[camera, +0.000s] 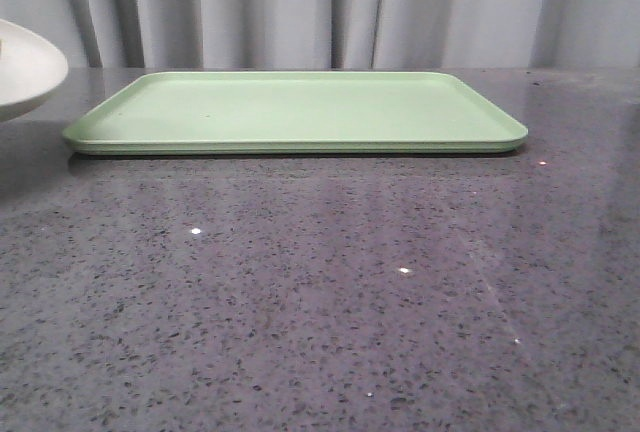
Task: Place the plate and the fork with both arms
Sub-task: 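Carry the white plate with the left gripper over the green tray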
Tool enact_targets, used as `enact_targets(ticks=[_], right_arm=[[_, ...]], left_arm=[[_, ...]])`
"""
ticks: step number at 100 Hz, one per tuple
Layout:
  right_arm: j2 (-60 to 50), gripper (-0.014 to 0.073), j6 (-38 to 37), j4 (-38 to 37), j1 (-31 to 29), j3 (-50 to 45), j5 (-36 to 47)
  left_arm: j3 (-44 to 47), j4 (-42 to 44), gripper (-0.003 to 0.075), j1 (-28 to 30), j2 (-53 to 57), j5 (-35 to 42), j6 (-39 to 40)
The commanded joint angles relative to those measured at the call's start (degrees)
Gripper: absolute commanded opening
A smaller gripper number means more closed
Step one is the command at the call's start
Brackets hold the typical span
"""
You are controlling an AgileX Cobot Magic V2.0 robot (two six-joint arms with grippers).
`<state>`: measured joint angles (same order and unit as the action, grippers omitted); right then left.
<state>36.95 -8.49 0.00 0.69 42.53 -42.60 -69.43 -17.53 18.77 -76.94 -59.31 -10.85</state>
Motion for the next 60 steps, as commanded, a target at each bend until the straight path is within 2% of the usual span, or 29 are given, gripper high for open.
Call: enact_targets(ticks=[1, 40, 60], right_arm=[[0.3, 0.0469, 0.2, -0.4, -0.3, 1.9, 3.8], [0.3, 0.0469, 0.2, -0.4, -0.3, 1.9, 2.2], [0.3, 0.0469, 0.2, -0.4, -0.3, 1.9, 2.2]], left_arm=[[-2.7, -4.5, -0.002, -2.1, 1.7, 2.7, 0.1], [-9.7, -12.3, -0.0021, -16.5, -7.0, 10.2, 2.6], [-16.4, -12.4, -0.0021, -23.8, -13.3, 12.8, 7.1]])
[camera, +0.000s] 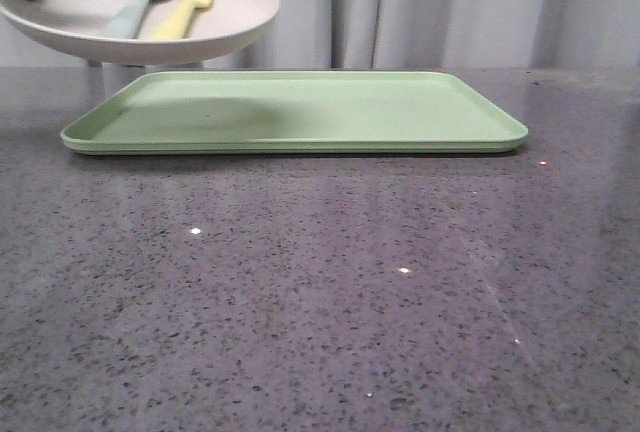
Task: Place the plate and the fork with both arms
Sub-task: 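Carry the white plate with the left gripper over the green tray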
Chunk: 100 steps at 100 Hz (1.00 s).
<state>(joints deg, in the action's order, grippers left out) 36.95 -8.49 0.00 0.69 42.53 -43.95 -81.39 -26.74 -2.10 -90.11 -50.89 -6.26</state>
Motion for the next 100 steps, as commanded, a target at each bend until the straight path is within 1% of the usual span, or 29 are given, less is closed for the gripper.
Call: enact_targets(ticks=[1, 7, 19, 36, 49, 100], right_arm=[[0.3, 0.0469, 0.2, -0.4, -0.3, 1.9, 3.5], [0.3, 0.0469, 0.2, -0.4, -0.3, 1.9, 3.5], [0.3, 0.0469, 0.2, -0.4, -0.3, 1.9, 3.6], [0.3, 0.0469, 0.2, -0.4, -0.3, 1.9, 3.7], [0.3, 0.0469, 0.2, -0.4, -0.3, 1.9, 3.7], [0.3, 0.0469, 0.2, -0.4, -0.3, 1.9, 3.7]], left_arm=[[-4.6, -3.2, -0.0021, -3.2, -0.3, 4.5, 2.6], [-6.8, -3.2, -0.0021, -5.1, -2.3, 5.7, 4.5], [-11.6, -3.4, -0.0021, -8.8, -6.2, 6.4, 5.2], [-17.0, -5.2, -0.0021, -11.6, -11.4, 6.3, 6.7], [-19.3, -5.3, -0.0021, -11.7, -14.1, 6.4, 8.8], [-18.8, -2.6, -0.0021, -12.1, -18.5, 8.6, 9.1]])
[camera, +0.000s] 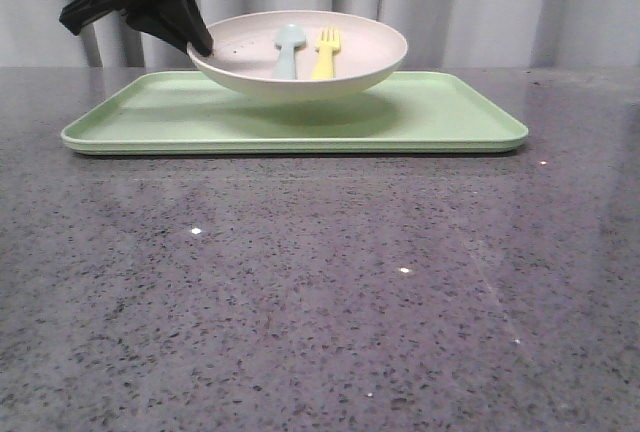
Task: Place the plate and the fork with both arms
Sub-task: 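Carry the white plate with the left gripper over the green tray, then lower the plate onto the tray, open the left gripper, withdraw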
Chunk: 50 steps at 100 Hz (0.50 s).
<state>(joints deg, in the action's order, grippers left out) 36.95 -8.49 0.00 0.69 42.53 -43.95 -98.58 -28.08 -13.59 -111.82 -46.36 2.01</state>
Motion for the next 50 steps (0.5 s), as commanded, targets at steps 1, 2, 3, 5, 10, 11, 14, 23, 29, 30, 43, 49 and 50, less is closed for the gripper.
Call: enact_targets(ticks=[1, 2, 3, 5, 10, 11, 14, 23, 29, 30, 43, 49, 50], right_arm=[[0.3, 0.0469, 0.2, -0.4, -0.3, 1.9, 3.7], [0.3, 0.0469, 0.2, -0.4, -0.3, 1.9, 3.7], [0.3, 0.0469, 0.2, -0.4, -0.3, 1.9, 3.7], [0.3, 0.0469, 0.2, -0.4, -0.3, 1.9, 3.7], [0.3, 0.0469, 0.2, -0.4, -0.3, 1.9, 3.8], [0.3, 0.0469, 0.2, -0.4, -0.3, 1.9, 3.8], [0.3, 0.0469, 0.2, -0.4, -0.3, 1.9, 3.8], [0.3, 0.0469, 0.2, -0.4, -0.3, 1.9, 3.8], [0.3, 0.0469, 0.2, -0.4, -0.3, 1.9, 3.8], [0.3, 0.0469, 0.2, -0.4, -0.3, 1.9, 3.8], [0.3, 0.0469, 0.2, -0.4, -0.3, 1.9, 3.7], [0.3, 0.0469, 0.2, -0.4, -0.3, 1.9, 3.7], [0.3, 0.0469, 0.2, -0.4, -0.3, 1.9, 3.7]], left_arm=[[-1.6, -1.0, -0.0021, -0.6, 3.2, 4.2, 0.9], [-1.6, -0.9, -0.0021, -0.6, 3.2, 4.3, 1.0], [-1.6, -0.8, -0.0021, -0.6, 3.2, 4.3, 1.0], [-1.6, -0.8, -0.0021, -0.6, 3.2, 4.3, 1.0], [-1.6, -0.2, -0.0021, -0.6, 3.2, 4.5, 1.0], [-1.5, -0.2, -0.0021, -0.6, 3.2, 4.5, 1.0], [-1.3, -0.2, -0.0021, -0.6, 3.2, 4.5, 1.0], [-0.7, -0.2, -0.0021, -0.6, 3.1, 4.5, 1.0], [0.1, -0.2, -0.0021, -0.6, 2.9, 4.7, 1.0], [0.2, -0.2, -0.0021, -0.6, 2.9, 4.7, 1.0], [1.8, -0.2, -0.0021, -0.6, 2.6, 5.8, 1.0], [1.8, -0.2, -0.0021, -0.6, 2.6, 5.9, 1.0], [1.8, -0.2, -0.002, -0.6, 2.6, 5.9, 1.0]])
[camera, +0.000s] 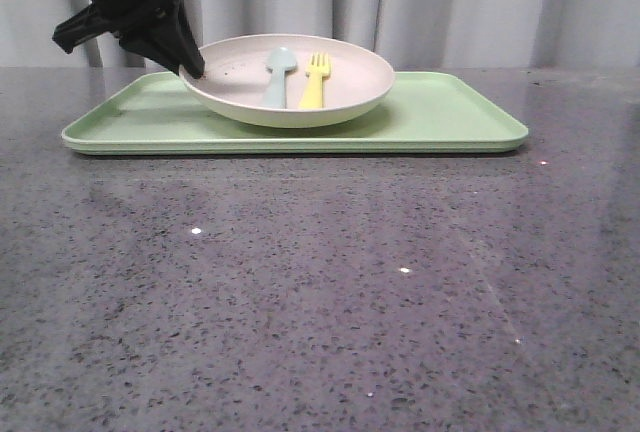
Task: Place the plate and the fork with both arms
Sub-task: 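Lower the plate onto the tray, open the left gripper, withdraw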
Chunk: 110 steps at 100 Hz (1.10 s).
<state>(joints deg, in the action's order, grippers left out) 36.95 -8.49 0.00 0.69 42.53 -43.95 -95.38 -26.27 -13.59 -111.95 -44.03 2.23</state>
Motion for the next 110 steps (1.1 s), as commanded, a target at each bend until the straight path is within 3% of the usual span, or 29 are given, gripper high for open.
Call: enact_targets(ticks=[1, 37, 56, 68, 95, 110], right_arm=[[0.3, 0.0469, 0.2, -0.4, -0.3, 1.9, 3.7], [0.3, 0.0469, 0.2, -0.4, -0.3, 1.9, 3.7], [0.3, 0.0469, 0.2, -0.4, -0.3, 1.9, 3.7], [0.3, 0.0469, 0.2, -0.4, -0.3, 1.9, 3.7], [0.3, 0.0469, 0.2, -0.4, -0.3, 1.9, 4.3], [0.3, 0.0469, 0.2, 0.0, -0.3, 2.1, 6.0]], left_arm=[[-1.4, -2.0, -0.002, -0.6, 2.7, 3.6, 0.7], [-1.4, -2.0, -0.0003, -0.6, 2.7, 2.9, 0.7], [-1.4, -2.0, 0.021, -0.5, 2.6, 2.8, 0.7], [-1.4, -2.0, 0.0287, -0.5, 2.6, 2.8, 0.7], [-1.4, -1.9, 0.029, 0.1, 4.2, 3.3, 0.7], [-1.3, 2.8, 0.029, 0.3, 7.1, 2.7, 0.7]])
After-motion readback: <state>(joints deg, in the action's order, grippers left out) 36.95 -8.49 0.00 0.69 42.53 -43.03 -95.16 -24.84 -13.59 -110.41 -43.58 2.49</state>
